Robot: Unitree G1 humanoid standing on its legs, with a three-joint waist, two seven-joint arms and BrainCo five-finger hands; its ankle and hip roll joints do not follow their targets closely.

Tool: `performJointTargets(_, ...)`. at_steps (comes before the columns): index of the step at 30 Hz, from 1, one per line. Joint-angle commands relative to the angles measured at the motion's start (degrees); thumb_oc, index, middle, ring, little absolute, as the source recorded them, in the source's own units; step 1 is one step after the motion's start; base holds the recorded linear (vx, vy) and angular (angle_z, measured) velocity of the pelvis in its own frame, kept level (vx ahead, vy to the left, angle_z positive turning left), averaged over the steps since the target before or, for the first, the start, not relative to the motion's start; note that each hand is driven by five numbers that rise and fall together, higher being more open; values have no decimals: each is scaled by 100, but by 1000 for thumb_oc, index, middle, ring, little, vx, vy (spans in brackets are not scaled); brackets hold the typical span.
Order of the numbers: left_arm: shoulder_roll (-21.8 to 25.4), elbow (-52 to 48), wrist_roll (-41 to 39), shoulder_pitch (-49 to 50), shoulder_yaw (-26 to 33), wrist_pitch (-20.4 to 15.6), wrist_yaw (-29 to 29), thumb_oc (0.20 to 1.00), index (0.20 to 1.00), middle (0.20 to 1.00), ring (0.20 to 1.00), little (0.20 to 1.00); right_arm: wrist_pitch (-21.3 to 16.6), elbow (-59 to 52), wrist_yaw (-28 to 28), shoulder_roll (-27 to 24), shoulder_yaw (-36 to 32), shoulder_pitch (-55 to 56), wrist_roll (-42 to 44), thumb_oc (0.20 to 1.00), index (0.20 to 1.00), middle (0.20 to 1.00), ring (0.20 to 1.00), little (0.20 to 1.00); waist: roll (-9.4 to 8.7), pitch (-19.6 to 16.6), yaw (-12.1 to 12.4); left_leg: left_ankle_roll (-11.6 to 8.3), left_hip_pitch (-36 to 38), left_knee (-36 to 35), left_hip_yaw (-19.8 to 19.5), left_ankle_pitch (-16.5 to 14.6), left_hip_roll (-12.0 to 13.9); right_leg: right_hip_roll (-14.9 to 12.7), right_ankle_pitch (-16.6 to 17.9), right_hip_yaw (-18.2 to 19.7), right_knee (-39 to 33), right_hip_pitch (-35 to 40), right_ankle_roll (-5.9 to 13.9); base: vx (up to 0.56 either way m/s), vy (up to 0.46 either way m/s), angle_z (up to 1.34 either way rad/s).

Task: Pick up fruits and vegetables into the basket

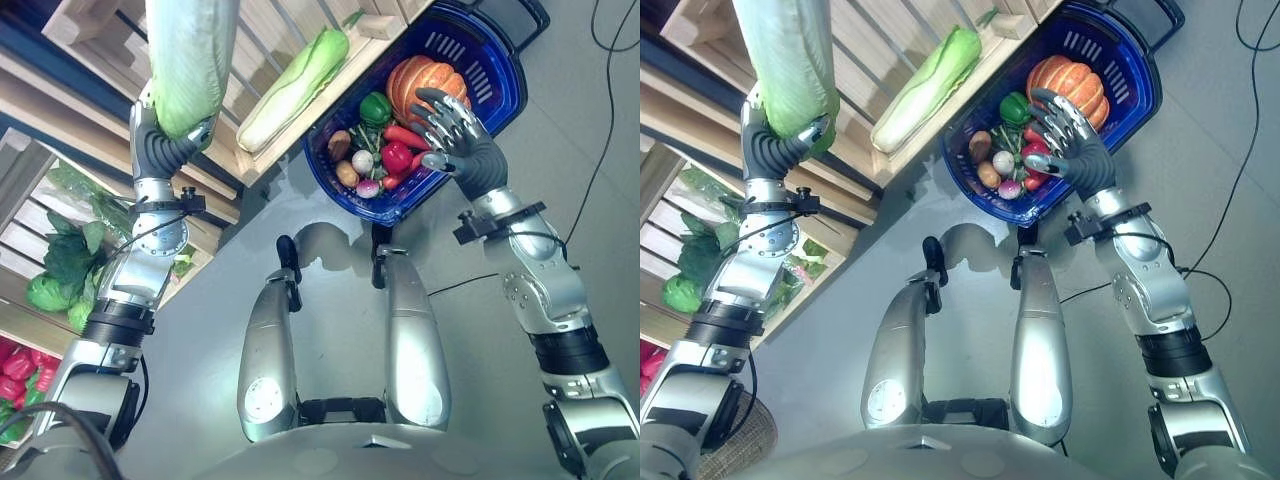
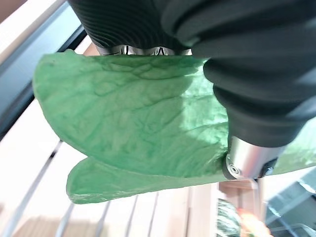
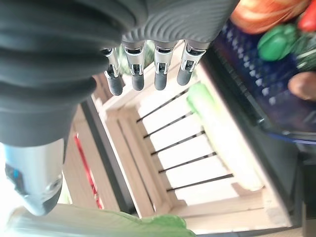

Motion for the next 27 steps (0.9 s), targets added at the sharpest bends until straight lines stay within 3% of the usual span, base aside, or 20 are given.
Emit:
performJointTargets(1, 425, -685, 308, -186, 187, -815, -166, 200, 200, 200, 200, 200, 42, -483, -216, 304, 18, -249, 138, 1000, 1000, 1000, 1000, 1000, -312, -175, 15, 598, -97, 82, 331, -215, -387, -54, -202, -55, -291, 556, 467, 32, -92, 11)
performJointTargets(7, 470, -1044, 290, -247, 57, -1261, -776, 200, 200, 200, 200, 200, 213, -387, -206, 364, 126, -460, 414, 1000, 1000, 1000, 1000, 1000, -397, -176, 159, 621, 98, 64, 294, -237, -373, -97, -166, -122, -355, 800, 511, 27, -90, 10)
performJointTargets(9, 516, -1150, 144, -321, -137, -1546, -1422, 200, 200, 200, 200, 200, 326, -318, -176, 423, 268, -647, 580, 1000, 1000, 1000, 1000, 1000, -461, -206, 233, 636, 172, 82, 280, -258, -372, -109, -150, -147, -360, 893, 521, 38, -106, 6)
performJointTargets(13, 579, -1219, -6, -399, -341, -1654, -2099, 200, 200, 200, 200, 200, 259, -231, -260, 404, 352, -799, 548, 1000, 1000, 1000, 1000, 1000, -494, -236, 274, 646, 213, 98, 273, -272, -373, -122, -126, -167, -396, 969, 531, 22, -66, 5)
performJointTargets(21, 780, -1494, -771, -352, -702, -1577, -3730, 200, 200, 200, 200, 200, 95, -349, -244, 310, 591, -972, 850, 1000, 1000, 1000, 1000, 1000, -425, -260, 300, 674, 333, 42, 287, -260, -394, -163, -71, -166, -534, 1109, 560, 5, -9, 1)
performJointTargets(27, 733, -1747, -1234, -328, -955, -1238, -4677, 200, 200, 200, 200, 200, 51, -465, -106, 397, 893, -1048, 917, 1000, 1000, 1000, 1000, 1000, -352, -230, 304, 670, 382, -13, 302, -238, -419, -194, -31, -176, -651, 1178, 572, -2, 0, -1)
